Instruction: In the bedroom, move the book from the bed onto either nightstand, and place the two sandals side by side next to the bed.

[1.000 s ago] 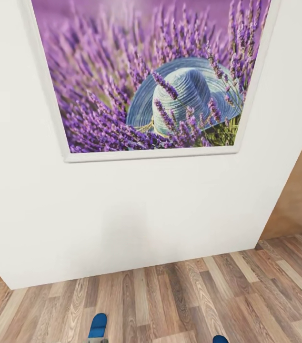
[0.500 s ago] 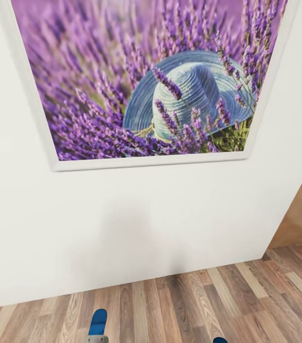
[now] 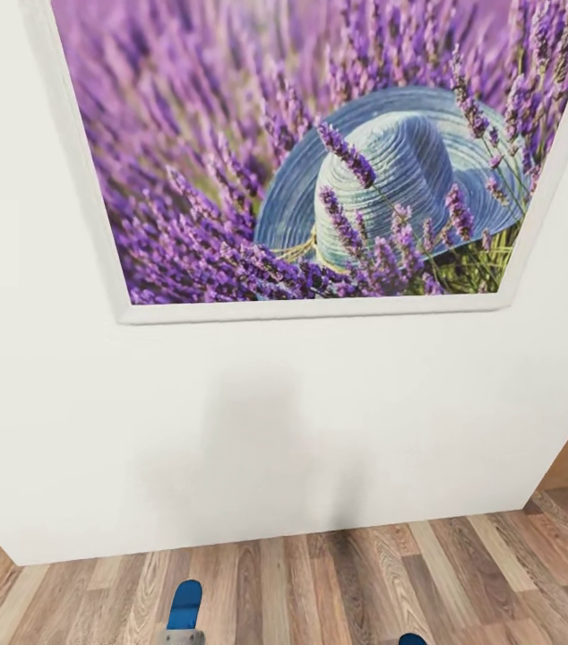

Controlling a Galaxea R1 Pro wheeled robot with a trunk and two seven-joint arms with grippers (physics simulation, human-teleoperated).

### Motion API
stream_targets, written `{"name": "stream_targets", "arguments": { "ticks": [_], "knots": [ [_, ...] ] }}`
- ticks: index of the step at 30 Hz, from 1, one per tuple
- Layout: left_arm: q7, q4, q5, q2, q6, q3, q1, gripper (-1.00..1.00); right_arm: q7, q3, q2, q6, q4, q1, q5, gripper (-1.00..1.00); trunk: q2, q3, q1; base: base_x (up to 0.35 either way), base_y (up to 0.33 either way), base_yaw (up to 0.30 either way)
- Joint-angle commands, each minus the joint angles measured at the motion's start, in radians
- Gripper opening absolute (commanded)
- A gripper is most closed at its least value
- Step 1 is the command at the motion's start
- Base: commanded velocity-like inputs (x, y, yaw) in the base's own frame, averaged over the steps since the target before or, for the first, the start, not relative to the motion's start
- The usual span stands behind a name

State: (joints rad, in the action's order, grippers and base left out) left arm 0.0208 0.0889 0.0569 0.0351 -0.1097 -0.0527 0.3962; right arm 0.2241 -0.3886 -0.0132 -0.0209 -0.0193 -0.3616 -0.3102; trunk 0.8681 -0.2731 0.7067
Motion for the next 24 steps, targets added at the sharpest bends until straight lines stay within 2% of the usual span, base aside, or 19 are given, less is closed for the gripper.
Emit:
{"name": "stream_targets", "arguments": {
  "ticks": [1, 24],
  "knots": [
    [0.002, -0.002, 0.006, 0.000, -0.004, -0.006, 0.001, -1.00, 0.003, -0.009, 0.000, -0.002, -0.001, 0.000, -0.010, -1.00, 0.001, -0.001, 0.000, 0.007, 0.000, 0.250],
    [0.004, -0.004, 0.003, 0.000, -0.031, -0.006, 0.001, -1.00, 0.003, -0.009, -0.001, -0.002, -0.003, 0.000, -0.010, -1.00, 0.001, -0.001, 0.000, 0.001, 0.000, 0.257]
  ]
}}
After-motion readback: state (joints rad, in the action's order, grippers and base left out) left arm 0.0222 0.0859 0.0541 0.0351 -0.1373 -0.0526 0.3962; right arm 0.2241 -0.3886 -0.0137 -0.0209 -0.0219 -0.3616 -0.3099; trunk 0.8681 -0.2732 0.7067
